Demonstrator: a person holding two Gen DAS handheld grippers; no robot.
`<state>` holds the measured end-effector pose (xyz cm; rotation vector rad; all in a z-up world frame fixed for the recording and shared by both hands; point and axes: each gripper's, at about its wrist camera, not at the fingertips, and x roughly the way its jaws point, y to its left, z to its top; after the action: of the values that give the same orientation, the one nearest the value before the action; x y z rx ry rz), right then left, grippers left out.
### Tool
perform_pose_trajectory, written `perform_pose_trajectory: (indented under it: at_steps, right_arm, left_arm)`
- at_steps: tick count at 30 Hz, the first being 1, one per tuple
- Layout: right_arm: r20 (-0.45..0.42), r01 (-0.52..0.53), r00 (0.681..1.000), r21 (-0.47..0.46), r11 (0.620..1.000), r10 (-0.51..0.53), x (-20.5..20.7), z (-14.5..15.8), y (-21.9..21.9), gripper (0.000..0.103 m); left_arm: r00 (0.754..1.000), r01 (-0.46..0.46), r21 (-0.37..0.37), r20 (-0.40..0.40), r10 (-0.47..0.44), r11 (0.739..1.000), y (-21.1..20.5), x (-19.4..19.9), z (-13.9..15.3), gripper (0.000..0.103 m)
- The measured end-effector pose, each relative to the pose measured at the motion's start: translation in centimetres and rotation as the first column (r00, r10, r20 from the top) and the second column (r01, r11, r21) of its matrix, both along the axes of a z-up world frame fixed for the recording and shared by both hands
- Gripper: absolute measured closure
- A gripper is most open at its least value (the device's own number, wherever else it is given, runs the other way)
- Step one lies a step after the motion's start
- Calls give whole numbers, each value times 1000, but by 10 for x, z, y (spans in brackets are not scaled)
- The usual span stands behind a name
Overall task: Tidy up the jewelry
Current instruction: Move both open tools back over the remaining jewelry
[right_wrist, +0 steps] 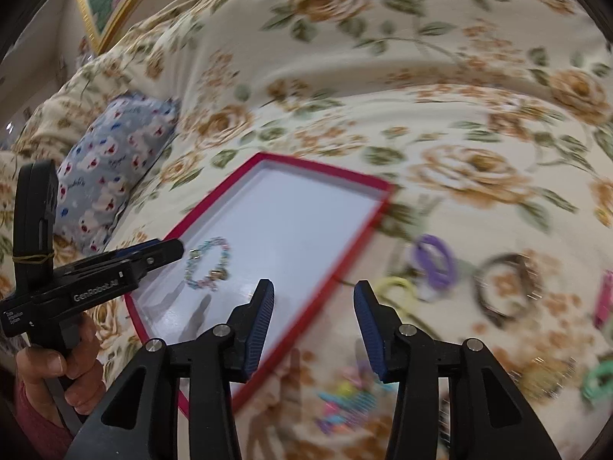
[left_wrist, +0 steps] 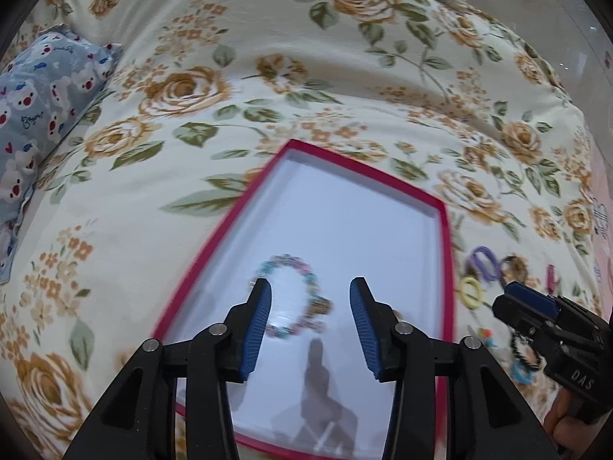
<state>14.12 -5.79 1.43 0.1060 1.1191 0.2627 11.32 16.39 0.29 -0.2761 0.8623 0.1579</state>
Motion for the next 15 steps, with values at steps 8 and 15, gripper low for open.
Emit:
perform_pose_trajectory:
  at_steps: [8, 15]
  right_arm:
    - [32, 113, 993, -35, 993, -112, -23, 24, -57, 57]
    - [51, 187, 981, -53, 981, -185, -38, 35, -96, 55]
  left_arm:
    - [996, 84, -4, 2, -84, 996, -35, -7, 12, 57]
    - [991, 137, -3, -4, -137, 991, -59, -3, 19, 52]
